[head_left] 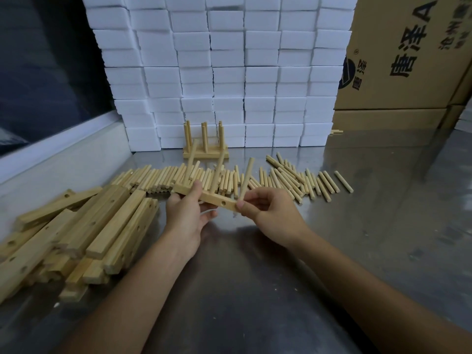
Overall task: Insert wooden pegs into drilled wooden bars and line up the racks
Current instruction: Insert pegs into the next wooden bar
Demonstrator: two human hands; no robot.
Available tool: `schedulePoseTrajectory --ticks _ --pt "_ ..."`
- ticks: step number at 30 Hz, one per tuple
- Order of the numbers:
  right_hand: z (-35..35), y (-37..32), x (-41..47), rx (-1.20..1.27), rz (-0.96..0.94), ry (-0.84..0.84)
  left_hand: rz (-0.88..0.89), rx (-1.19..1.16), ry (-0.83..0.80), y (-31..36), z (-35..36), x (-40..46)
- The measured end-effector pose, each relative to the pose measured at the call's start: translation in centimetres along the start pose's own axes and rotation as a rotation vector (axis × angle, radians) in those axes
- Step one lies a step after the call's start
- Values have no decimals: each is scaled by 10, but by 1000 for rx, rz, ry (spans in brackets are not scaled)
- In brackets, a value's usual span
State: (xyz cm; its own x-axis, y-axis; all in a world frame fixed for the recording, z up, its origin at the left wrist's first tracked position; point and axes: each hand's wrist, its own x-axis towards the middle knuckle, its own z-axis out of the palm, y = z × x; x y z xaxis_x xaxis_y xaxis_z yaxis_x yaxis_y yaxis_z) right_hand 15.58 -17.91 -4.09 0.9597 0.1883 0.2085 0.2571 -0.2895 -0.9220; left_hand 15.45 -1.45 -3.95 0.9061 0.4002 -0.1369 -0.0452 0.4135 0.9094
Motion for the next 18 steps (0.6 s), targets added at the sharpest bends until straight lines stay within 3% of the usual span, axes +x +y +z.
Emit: schedulePoseTrajectory --ticks 4,7,13,18 --pt "-2 5 1 -139 -66 66 6 -39 -31 -1 -2 1" --pt "-5 5 3 -163 -55 131 51 73 -68 -3 -2 2" --pt "-21 1 18 -108 -40 279 474 692 44 -4 -15 7" --pt "-21 3 48 -195 -9 345 562 1232 -47 -12 -22 13"
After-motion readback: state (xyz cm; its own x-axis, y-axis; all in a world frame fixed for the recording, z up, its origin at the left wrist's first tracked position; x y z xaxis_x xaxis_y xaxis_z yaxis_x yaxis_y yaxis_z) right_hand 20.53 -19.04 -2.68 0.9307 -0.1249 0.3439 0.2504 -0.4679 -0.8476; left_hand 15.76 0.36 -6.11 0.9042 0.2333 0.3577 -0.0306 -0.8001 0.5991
